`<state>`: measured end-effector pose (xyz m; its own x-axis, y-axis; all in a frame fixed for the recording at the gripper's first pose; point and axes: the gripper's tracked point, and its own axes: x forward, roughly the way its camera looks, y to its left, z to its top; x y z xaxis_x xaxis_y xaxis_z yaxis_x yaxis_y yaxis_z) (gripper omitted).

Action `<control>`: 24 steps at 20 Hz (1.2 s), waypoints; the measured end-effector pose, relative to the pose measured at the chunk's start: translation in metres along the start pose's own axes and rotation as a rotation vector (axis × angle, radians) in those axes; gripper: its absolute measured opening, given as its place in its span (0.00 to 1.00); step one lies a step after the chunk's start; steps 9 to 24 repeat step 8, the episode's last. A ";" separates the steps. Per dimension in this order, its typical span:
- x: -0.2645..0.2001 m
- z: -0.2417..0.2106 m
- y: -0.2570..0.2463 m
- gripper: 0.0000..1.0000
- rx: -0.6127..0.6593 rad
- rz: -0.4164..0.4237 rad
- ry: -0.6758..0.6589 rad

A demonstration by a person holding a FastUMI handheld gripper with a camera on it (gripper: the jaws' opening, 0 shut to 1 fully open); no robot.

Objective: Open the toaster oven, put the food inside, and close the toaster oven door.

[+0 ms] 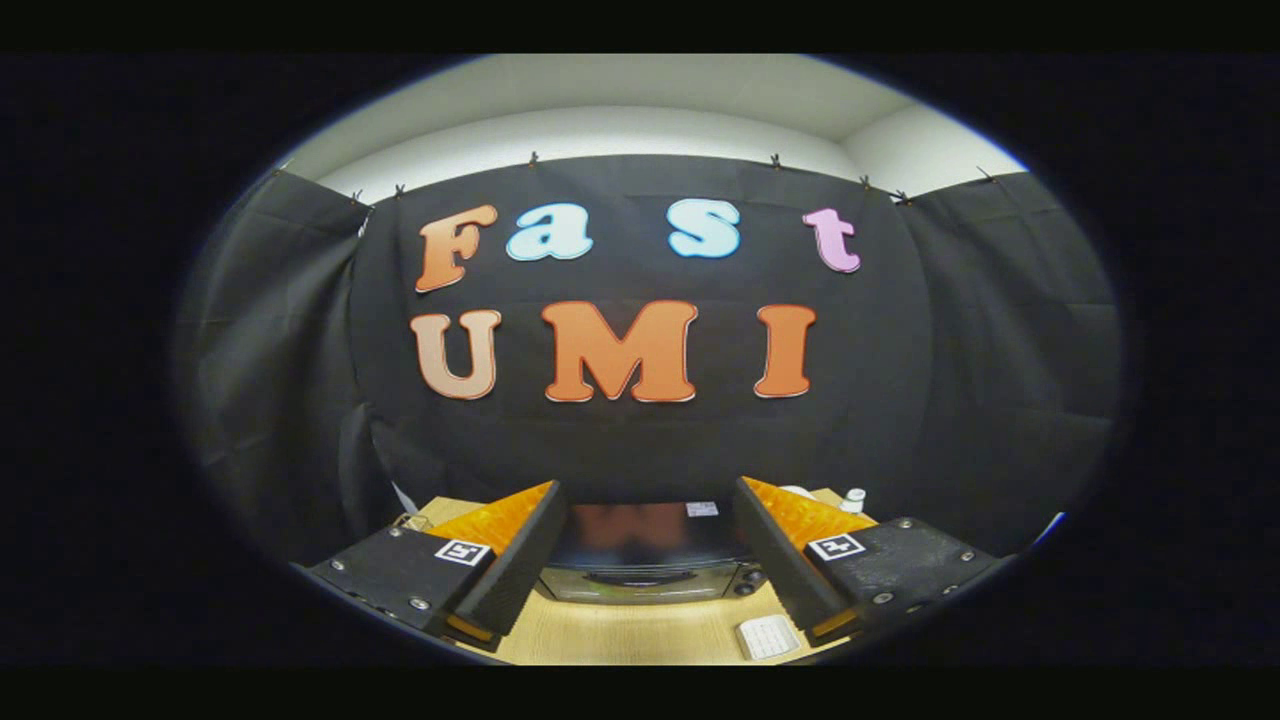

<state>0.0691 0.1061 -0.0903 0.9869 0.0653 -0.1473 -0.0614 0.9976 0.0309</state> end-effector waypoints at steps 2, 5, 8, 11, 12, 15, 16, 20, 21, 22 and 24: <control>-0.011 0.014 0.000 0.99 0.017 0.002 -0.036; -0.019 0.019 -0.004 0.99 0.041 -0.005 -0.060; -0.022 0.014 -0.011 0.99 0.047 -0.019 -0.053; -0.022 0.014 -0.011 0.99 0.047 -0.019 -0.053; -0.022 0.014 -0.011 0.99 0.047 -0.019 -0.053; -0.022 0.014 -0.011 0.99 0.047 -0.019 -0.053; -0.022 0.014 -0.011 0.99 0.047 -0.019 -0.053; -0.022 0.014 -0.011 0.99 0.047 -0.019 -0.053; -0.022 0.014 -0.011 0.99 0.047 -0.019 -0.053; -0.022 0.014 -0.011 0.99 0.047 -0.019 -0.053; -0.022 0.014 -0.011 0.99 0.047 -0.019 -0.053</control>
